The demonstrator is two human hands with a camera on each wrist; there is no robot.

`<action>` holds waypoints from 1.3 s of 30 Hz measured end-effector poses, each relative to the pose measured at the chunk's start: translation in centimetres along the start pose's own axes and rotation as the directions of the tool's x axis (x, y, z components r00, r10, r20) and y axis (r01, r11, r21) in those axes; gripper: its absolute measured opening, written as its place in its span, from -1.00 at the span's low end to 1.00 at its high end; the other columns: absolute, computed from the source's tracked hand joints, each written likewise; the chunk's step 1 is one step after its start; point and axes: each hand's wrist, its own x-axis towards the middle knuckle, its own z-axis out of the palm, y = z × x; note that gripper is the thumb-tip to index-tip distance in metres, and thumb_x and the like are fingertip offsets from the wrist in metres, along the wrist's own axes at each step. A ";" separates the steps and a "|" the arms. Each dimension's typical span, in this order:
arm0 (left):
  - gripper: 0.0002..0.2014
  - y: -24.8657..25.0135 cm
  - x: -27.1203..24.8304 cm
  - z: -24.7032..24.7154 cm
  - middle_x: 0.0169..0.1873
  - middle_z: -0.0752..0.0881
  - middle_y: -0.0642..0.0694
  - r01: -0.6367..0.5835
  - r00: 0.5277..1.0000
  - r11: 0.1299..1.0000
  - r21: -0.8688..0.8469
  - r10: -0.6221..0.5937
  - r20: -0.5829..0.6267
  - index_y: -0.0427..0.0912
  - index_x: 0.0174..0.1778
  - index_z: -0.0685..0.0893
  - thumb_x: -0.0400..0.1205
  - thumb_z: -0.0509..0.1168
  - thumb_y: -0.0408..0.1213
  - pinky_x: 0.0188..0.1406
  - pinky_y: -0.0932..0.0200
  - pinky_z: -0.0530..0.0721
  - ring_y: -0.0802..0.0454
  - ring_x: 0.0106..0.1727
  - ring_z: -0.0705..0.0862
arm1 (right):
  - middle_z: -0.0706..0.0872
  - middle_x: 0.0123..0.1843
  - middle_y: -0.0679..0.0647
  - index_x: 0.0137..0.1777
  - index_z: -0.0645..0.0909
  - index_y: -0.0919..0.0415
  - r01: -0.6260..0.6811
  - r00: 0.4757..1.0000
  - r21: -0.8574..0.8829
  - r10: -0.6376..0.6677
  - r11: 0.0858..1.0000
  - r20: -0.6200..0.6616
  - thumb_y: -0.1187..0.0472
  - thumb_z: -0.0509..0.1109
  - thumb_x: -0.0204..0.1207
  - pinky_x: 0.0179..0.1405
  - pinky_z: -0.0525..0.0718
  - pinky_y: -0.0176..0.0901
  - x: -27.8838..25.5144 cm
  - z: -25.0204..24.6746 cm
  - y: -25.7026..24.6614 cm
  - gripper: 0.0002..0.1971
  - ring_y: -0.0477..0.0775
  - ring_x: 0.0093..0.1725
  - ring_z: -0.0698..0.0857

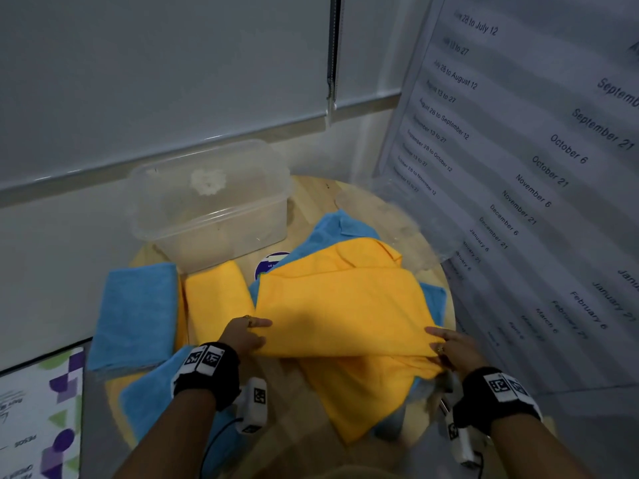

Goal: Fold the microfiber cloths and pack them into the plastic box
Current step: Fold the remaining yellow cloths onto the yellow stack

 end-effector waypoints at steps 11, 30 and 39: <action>-0.13 1.5 -0.7 -1.0 0.64 -0.07 -0.15 -0.159 0.973 0.975 0.158 0.128 0.194 -0.13 0.64 -0.02 0.51 0.38 -0.45 0.48 0.06 0.34 -0.16 0.63 0.11 | 0.36 0.52 0.31 0.41 0.50 0.27 0.485 0.811 -0.767 -0.545 0.421 0.213 0.22 0.36 0.50 0.36 0.48 0.12 -0.1 5.8 -4.4 -0.54 0.34 0.45 0.39; -0.63 7.5 0.2 11.3 0.56 0.23 -0.24 -0.539 0.799 0.800 0.262 0.388 0.460 -0.51 0.17 0.59 0.48 0.36 -0.42 0.17 0.16 0.51 -0.11 0.62 0.18 | 0.44 -0.41 0.09 -0.02 0.55 0.26 0.120 0.937 -0.161 -0.059 0.980 0.344 -0.07 0.11 0.68 -0.03 0.57 0.03 0.6 14.3 -6.9 -0.62 0.05 -0.39 0.49; -0.48 7.1 0.7 12.0 0.37 0.28 -0.09 -0.511 0.821 0.858 0.055 0.469 0.325 -0.12 0.43 0.48 0.53 0.34 -0.40 -0.25 0.16 0.54 0.12 -0.41 0.47 | 0.09 0.68 0.13 0.65 0.01 0.22 0.200 0.929 -0.275 -0.094 0.940 0.357 -0.06 0.00 0.71 0.61 0.16 0.07 1.4 14.7 -8.8 -0.40 0.17 0.64 0.15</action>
